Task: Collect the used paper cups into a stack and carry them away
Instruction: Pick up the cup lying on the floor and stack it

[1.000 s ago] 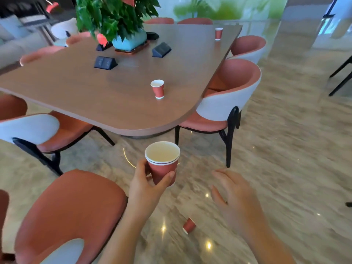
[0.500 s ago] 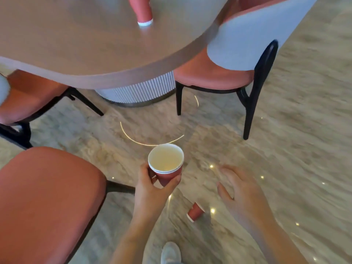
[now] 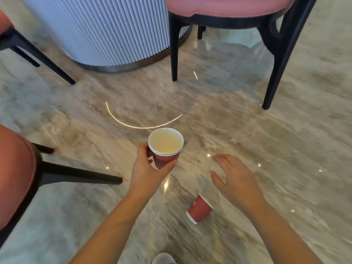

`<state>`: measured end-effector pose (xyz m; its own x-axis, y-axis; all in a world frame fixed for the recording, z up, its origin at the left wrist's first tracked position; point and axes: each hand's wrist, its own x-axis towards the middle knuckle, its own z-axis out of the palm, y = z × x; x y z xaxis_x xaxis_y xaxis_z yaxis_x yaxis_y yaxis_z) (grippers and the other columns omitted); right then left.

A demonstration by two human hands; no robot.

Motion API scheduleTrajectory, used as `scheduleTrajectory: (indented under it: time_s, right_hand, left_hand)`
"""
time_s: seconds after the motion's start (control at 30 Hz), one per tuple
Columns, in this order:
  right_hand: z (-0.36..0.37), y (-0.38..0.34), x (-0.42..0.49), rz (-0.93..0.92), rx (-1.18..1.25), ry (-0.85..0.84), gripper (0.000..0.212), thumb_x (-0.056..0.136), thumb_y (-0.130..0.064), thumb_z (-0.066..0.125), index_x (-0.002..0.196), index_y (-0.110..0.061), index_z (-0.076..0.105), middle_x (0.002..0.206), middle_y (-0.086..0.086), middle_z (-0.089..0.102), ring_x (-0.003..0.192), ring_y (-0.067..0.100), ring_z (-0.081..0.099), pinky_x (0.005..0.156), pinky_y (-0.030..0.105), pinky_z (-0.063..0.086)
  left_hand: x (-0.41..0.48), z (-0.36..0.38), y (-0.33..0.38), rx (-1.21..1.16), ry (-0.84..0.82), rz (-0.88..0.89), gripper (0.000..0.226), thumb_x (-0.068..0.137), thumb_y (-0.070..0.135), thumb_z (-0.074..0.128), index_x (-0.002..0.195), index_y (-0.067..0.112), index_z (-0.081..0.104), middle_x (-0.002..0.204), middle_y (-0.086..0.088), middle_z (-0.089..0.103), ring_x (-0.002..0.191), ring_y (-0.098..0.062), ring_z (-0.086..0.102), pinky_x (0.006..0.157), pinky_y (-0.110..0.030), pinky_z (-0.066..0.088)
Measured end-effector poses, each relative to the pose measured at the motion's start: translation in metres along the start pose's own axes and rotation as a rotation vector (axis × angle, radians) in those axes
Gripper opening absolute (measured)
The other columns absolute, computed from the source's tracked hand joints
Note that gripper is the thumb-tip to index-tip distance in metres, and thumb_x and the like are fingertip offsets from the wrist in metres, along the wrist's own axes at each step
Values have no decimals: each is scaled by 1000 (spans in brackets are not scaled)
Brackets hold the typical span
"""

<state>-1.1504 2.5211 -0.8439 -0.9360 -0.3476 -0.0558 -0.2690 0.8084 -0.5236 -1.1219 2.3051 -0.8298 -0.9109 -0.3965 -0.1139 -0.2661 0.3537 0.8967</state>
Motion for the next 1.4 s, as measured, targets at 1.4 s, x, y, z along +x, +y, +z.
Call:
scheduleTrajectory:
  time_s: [1.4]
  right_hand:
    - [206, 119, -47, 154, 437, -328, 22, 85, -14, 61, 98, -31, 58, 99, -10, 59, 91, 2, 52, 75, 11, 38]
  left_hand:
    - [-50, 35, -174, 10, -146, -191, 57, 62, 31, 84, 101, 51, 47, 108, 23, 58, 103, 3, 55, 82, -18, 44]
